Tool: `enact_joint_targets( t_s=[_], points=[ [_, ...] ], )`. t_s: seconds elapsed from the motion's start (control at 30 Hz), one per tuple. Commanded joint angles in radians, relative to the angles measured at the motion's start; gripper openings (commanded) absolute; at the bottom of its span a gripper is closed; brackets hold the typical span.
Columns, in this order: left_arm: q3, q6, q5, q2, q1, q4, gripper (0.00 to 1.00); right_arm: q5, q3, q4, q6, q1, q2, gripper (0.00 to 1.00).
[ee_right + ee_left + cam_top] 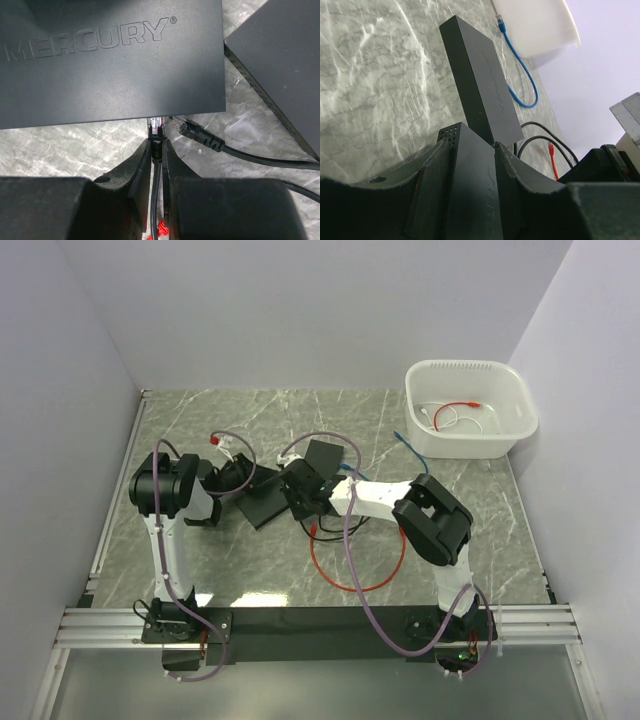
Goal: Insert the plug into the switch port
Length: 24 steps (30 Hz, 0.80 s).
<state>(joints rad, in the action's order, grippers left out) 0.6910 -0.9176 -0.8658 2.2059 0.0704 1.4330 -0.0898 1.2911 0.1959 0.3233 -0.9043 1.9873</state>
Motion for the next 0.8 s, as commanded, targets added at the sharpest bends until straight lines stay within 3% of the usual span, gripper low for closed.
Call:
enact_joint_targets(
  t_s=[0.0, 0.77],
  points=[
    [-0.008, -0.003, -0.113, 0.058, 0.048, 0.113, 0.46, -0.037, 0.085, -0.165, -0.015, 0.016, 0.012, 0.00],
    [0.036, 0.069, -0.125, 0.048, 0.075, -0.032, 0.35, -0.074, 0.194, -0.144, -0.043, 0.054, 0.004, 0.00]
  ],
)
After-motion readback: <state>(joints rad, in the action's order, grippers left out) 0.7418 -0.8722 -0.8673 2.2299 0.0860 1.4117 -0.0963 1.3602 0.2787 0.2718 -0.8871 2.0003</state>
